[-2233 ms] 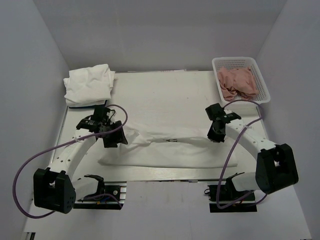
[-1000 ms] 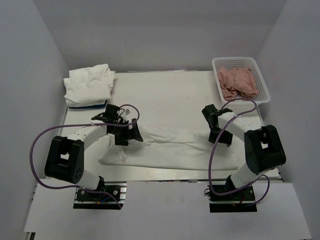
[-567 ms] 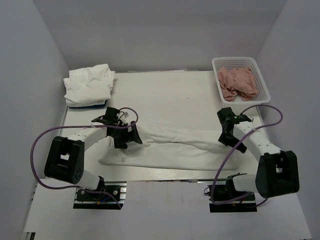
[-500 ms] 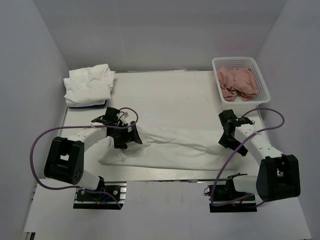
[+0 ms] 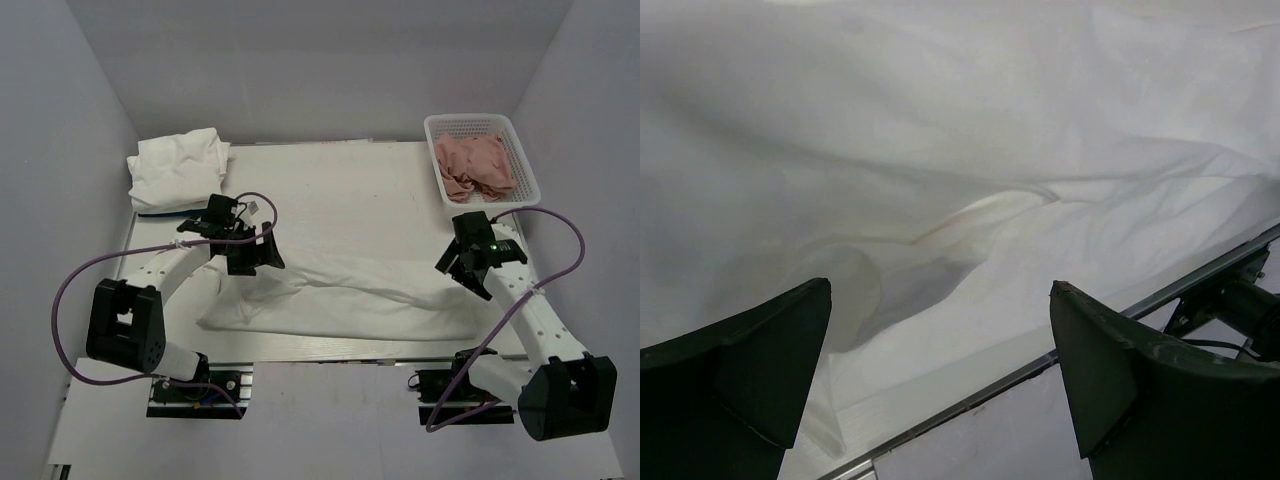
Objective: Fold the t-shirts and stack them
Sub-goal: Fold the other side of the tshirt into a rectangle
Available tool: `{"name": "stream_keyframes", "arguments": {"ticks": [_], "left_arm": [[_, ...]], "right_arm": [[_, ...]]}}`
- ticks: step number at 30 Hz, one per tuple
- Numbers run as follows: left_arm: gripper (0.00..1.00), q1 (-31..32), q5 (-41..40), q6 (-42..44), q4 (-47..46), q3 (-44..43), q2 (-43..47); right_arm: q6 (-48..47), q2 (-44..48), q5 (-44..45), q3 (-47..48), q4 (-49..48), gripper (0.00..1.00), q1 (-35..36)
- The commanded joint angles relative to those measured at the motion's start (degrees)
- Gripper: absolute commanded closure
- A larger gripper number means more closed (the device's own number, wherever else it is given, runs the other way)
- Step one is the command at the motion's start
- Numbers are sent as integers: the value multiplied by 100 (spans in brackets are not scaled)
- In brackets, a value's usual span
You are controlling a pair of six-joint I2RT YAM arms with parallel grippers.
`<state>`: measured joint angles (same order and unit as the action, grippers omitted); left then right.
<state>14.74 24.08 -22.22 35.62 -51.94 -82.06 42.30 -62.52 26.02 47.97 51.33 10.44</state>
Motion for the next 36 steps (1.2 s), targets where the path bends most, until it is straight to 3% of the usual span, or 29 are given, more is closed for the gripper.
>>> {"name": "stream_keyframes", "arguments": {"ticks": [1,7,14,21,24,30,36], "left_arm": [[0,11,114,139,-124,-229,-133],[0,134,449,86,-565,-44,-477],[0,713,976,25,-714,-167,-486],[0,1512,1599,341,120,52,-486],[0,1847,1969,87,174,158,-23],[0,2120,1311,6,1605,-149,437],[0,2173,1091,59,1914,-772,621]], "right_arm": [[-275,275,-229,231,-466,10,-51],[-398,249,-150,319,-439,10,-42],[-486,319,-98,301,-519,10,-50],[-697,635,474,363,-449,10,-103],[-732,662,474,345,-475,10,-94],[-864,531,430,292,-580,10,-138],[-1110,285,202,327,-869,10,-138]]}}
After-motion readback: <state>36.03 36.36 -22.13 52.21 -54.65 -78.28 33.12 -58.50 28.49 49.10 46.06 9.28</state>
